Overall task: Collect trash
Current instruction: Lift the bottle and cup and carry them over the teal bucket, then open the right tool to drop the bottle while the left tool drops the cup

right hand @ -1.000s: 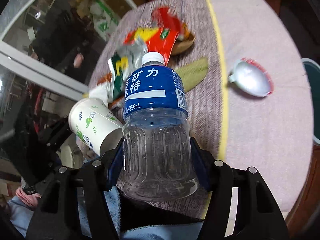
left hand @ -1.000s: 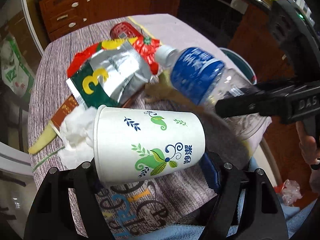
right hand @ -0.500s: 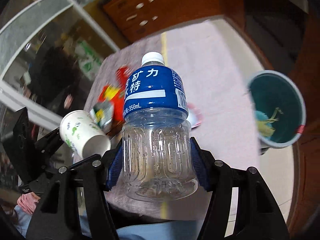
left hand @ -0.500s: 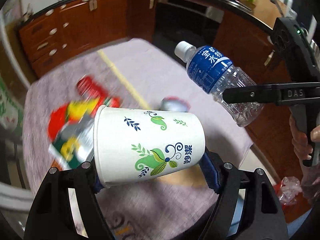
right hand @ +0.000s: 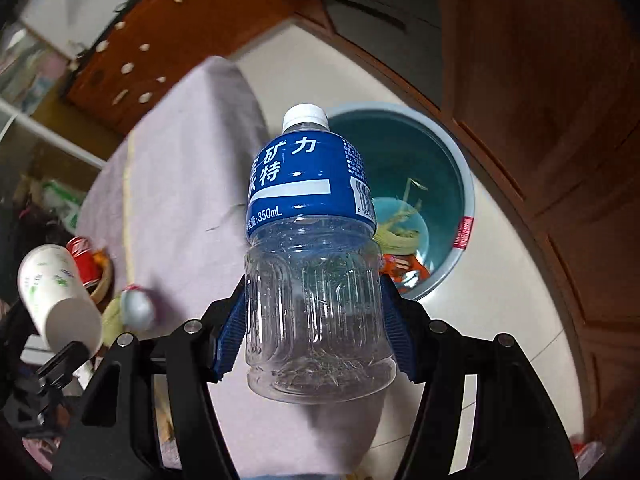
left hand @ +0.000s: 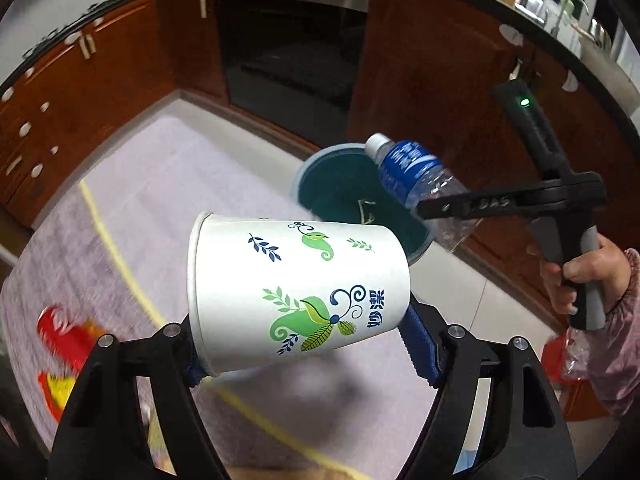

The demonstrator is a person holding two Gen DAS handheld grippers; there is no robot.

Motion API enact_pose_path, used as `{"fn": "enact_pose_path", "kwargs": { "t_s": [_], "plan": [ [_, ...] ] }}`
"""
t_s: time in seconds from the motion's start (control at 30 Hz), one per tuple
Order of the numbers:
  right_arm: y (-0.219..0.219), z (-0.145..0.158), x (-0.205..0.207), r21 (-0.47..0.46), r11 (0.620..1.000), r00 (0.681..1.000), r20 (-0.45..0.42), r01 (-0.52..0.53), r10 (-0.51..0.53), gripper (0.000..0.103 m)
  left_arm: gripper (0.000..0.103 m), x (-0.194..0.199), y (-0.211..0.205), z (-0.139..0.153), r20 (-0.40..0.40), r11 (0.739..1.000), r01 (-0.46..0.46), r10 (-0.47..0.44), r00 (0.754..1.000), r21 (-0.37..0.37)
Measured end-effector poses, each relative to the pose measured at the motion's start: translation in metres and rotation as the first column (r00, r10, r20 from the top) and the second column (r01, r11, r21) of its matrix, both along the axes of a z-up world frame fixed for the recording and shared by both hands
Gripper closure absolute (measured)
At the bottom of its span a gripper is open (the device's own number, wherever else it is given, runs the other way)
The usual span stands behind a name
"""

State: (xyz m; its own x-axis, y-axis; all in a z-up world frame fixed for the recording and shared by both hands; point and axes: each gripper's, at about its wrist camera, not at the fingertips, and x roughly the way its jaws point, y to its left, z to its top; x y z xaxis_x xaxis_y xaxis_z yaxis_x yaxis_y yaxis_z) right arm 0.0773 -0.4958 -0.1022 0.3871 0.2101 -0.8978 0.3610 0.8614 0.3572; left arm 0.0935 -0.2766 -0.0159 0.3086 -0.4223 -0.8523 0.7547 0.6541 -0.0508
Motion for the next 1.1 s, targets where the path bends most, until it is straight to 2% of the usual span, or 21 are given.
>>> {"fn": "enact_pose_path", "kwargs": {
  "t_s": [0.23, 0.4, 0.5, 0.57, 0.67, 0.7, 0.8, 0.9, 0.97, 1.1],
  "plan": [
    [-0.019, -0.048, 0.015, 0.045, 0.998, 0.995, -0.095, 0.037, -0.032, 0.043, 0.026, 0.024, -0.063, -0.025, -0.040, 0.997, 0.071, -0.070, 0.997, 0.022],
    [-0.036, -0.054, 0.016, 0.046, 0.997, 0.993, -0.099, 0.068, -0.063, 0.038, 0.026, 0.030, -0.100, -0.049, -0.054, 0.990, 0.125, -0.122, 0.991, 0.066],
    [-0.042, -0.050, 0.014, 0.040, 0.997, 0.994, -0.083, 0.069, -0.066, 0.037, 0.026, 0.032, -0.115, -0.059, -0.070, 0.986, 0.147, -0.141, 0.987, 0.081],
    [-0.046, -0.046, 0.014, 0.031, 0.997, 0.995, -0.074, 0.074, -0.071, 0.030, 0.026, 0.031, -0.125, -0.065, -0.079, 0.983, 0.161, -0.154, 0.985, 0.091],
    [-0.050, -0.037, 0.009, 0.012, 0.996, 0.995, -0.058, 0.084, -0.083, 0.028, 0.026, 0.030, -0.130, -0.074, -0.090, 0.979, 0.179, -0.170, 0.981, 0.102],
    [-0.052, -0.032, 0.007, 0.006, 0.996, 0.994, -0.052, 0.094, -0.094, 0.022, 0.026, 0.031, -0.132, -0.077, -0.093, 0.977, 0.183, -0.174, 0.980, 0.107],
    [-0.057, -0.021, 0.003, -0.012, 0.993, 0.993, -0.025, 0.118, -0.118, 0.017, 0.025, 0.034, -0.141, -0.083, -0.098, 0.974, 0.188, -0.177, 0.979, 0.127],
    [-0.059, -0.011, 0.002, -0.039, 0.991, 0.992, -0.009, 0.129, -0.130, 0.017, 0.018, 0.032, -0.152, -0.086, -0.075, 0.968, 0.184, -0.173, 0.982, 0.169],
    [-0.059, -0.008, 0.004, -0.046, 0.991, 0.992, -0.006, 0.127, -0.127, 0.017, 0.010, 0.034, -0.154, -0.085, -0.067, 0.968, 0.179, -0.170, 0.983, 0.176],
    [-0.055, -0.003, 0.003, -0.058, 0.991, 0.993, -0.005, 0.120, -0.120, 0.017, 0.009, 0.036, -0.151, -0.080, -0.063, 0.974, 0.164, -0.156, 0.986, 0.157]
  ]
}}
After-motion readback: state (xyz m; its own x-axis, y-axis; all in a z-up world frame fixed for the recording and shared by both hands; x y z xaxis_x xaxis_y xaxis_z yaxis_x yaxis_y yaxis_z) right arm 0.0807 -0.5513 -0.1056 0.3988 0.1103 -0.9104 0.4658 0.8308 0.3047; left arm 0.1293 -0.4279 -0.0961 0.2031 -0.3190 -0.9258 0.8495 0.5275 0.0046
